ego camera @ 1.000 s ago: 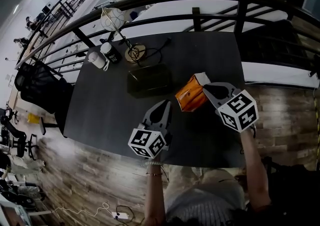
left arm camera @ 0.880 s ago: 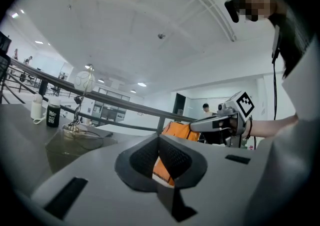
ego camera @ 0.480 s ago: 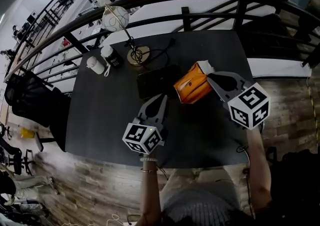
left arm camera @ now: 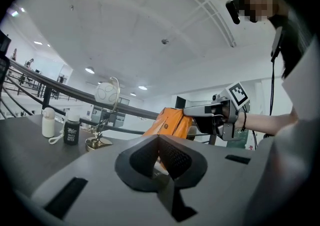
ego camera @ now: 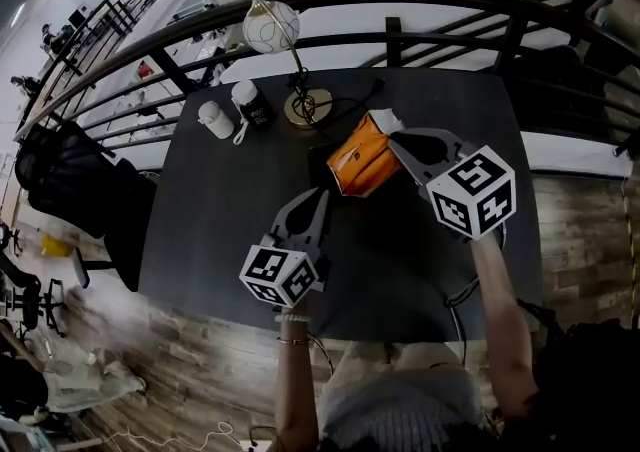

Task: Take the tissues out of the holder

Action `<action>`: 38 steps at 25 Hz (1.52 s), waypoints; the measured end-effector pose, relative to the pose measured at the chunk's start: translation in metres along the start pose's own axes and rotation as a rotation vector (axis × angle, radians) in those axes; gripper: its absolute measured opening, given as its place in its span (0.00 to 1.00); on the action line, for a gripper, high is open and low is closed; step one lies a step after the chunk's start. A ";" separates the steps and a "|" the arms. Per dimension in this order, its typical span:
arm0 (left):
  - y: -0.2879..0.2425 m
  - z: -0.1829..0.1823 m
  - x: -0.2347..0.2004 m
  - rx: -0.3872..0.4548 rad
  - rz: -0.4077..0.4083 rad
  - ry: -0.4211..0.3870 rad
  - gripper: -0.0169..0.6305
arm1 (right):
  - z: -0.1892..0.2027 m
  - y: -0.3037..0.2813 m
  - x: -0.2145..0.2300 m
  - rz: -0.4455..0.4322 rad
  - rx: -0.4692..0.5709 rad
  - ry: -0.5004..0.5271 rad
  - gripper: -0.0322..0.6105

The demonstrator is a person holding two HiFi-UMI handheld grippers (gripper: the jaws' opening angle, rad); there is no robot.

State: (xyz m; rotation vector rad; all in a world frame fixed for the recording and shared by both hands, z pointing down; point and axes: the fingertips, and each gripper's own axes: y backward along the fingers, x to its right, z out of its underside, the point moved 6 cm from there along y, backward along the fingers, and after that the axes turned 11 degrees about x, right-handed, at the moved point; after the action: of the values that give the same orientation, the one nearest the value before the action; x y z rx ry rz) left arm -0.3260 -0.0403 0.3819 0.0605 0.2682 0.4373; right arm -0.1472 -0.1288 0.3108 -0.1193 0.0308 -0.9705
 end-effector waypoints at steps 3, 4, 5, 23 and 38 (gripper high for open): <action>0.003 -0.004 -0.013 -0.001 -0.026 -0.004 0.04 | 0.004 -0.026 -0.002 -0.023 -0.015 0.003 0.09; 0.004 -0.004 -0.018 -0.003 -0.033 -0.005 0.04 | 0.007 -0.033 -0.003 -0.026 -0.022 0.004 0.09; 0.004 -0.004 -0.022 -0.005 -0.039 -0.005 0.04 | 0.011 -0.041 -0.003 -0.028 -0.029 0.005 0.09; -0.010 0.021 -0.046 -0.076 -0.070 0.017 0.04 | 0.089 -0.097 -0.002 0.007 -0.118 -0.072 0.09; -0.022 0.036 -0.044 -0.096 -0.070 0.041 0.04 | 0.123 -0.082 0.014 0.048 -0.190 -0.113 0.09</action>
State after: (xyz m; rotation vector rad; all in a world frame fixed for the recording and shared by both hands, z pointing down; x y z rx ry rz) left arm -0.3454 -0.0791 0.4246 -0.0518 0.2889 0.3813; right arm -0.1968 -0.1756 0.4425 -0.3461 0.0218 -0.9103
